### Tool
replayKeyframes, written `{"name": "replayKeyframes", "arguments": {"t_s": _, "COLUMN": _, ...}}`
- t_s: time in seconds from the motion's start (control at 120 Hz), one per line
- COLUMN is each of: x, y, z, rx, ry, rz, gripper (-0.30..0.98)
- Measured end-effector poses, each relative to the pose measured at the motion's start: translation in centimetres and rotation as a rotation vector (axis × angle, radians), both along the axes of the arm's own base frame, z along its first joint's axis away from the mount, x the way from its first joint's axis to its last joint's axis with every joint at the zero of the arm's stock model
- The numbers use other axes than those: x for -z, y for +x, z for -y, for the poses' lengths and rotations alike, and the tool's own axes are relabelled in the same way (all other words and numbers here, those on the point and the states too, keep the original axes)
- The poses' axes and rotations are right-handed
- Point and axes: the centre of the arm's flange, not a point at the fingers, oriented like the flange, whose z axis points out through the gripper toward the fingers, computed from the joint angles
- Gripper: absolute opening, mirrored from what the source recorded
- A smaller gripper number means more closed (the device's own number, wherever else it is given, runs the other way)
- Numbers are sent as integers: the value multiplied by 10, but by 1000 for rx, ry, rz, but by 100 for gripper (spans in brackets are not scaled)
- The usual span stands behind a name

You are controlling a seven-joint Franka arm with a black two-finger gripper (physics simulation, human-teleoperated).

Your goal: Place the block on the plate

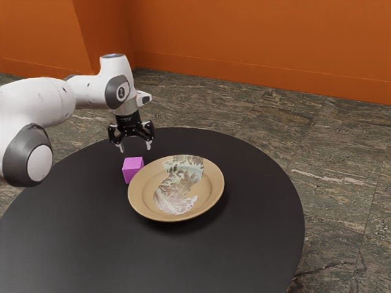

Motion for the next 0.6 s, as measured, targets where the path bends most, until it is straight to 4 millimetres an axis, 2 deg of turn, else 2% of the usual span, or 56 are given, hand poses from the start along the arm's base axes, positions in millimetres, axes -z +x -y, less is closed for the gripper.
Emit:
{"name": "replayKeyframes", "arguments": {"t_s": 0.275, "x": 23, "y": -5, "z": -2, "rx": -10, "ry": 42, "rz": -35, "gripper": 69}}
{"name": "replayKeyframes", "arguments": {"t_s": 0.6, "x": 60, "y": -11, "z": -7, "rx": -52, "ry": 19, "rz": -86, "gripper": 69}}
